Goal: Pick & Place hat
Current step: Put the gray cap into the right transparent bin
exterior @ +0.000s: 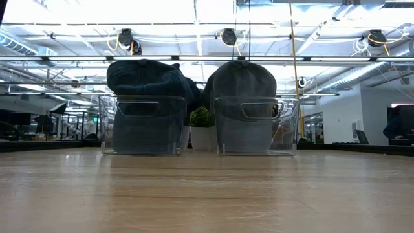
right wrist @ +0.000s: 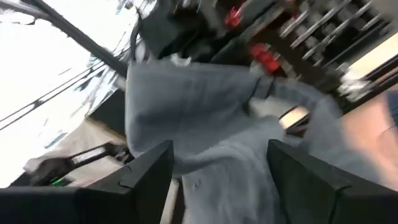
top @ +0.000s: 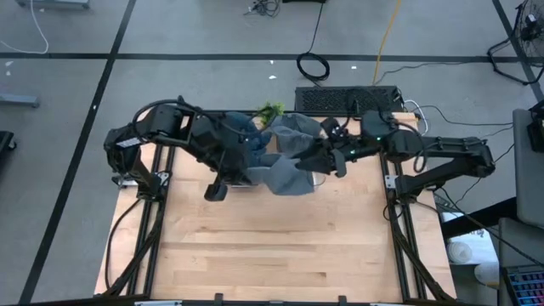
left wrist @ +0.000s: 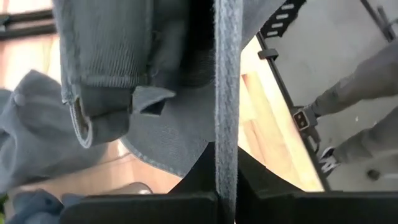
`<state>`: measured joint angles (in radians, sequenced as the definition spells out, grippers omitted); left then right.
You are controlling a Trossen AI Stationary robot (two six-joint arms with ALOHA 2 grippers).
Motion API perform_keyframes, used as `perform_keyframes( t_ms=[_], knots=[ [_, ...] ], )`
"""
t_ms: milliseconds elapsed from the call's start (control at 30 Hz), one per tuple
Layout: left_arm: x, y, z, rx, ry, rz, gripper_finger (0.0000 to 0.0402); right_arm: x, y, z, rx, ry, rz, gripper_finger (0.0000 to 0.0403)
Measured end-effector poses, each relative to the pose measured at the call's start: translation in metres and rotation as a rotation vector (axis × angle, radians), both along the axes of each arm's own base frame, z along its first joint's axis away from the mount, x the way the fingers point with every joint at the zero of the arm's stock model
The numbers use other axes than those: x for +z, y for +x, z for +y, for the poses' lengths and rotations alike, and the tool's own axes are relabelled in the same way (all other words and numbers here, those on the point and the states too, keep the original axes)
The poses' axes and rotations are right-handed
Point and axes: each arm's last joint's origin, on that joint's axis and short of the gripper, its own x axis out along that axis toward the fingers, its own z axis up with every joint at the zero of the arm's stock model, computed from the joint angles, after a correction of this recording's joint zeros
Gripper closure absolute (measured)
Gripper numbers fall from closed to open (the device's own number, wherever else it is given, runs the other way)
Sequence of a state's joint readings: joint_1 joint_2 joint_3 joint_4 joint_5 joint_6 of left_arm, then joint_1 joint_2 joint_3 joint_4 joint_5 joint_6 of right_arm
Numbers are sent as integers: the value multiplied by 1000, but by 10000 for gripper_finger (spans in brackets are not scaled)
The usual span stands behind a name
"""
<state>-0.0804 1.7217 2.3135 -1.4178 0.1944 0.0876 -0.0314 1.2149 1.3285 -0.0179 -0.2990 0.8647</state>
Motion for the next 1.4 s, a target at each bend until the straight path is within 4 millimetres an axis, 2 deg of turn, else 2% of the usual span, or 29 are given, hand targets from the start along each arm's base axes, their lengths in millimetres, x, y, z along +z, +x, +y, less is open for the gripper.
perform_keyframes(
  t_ms=[200,333,467,733,900,1133,1400],
  knots=[
    [-1,0,20,173,-104,52,394,3,10,7,193,106,-58,156],
    [-1,0,33,229,-128,56,394,6,9,15,231,96,-80,156],
    [0,0,37,154,-182,54,394,6,6,20,223,20,-96,156],
    [2,-2,32,6,-357,74,394,6,2,20,198,-117,-135,156],
    [5,-7,34,30,-372,70,394,4,2,20,201,-128,-119,156],
    [7,-10,52,138,-416,75,394,7,0,20,198,-138,-135,156],
    [7,-12,58,144,-406,64,394,9,-2,20,199,-147,-148,165]
  ],
)
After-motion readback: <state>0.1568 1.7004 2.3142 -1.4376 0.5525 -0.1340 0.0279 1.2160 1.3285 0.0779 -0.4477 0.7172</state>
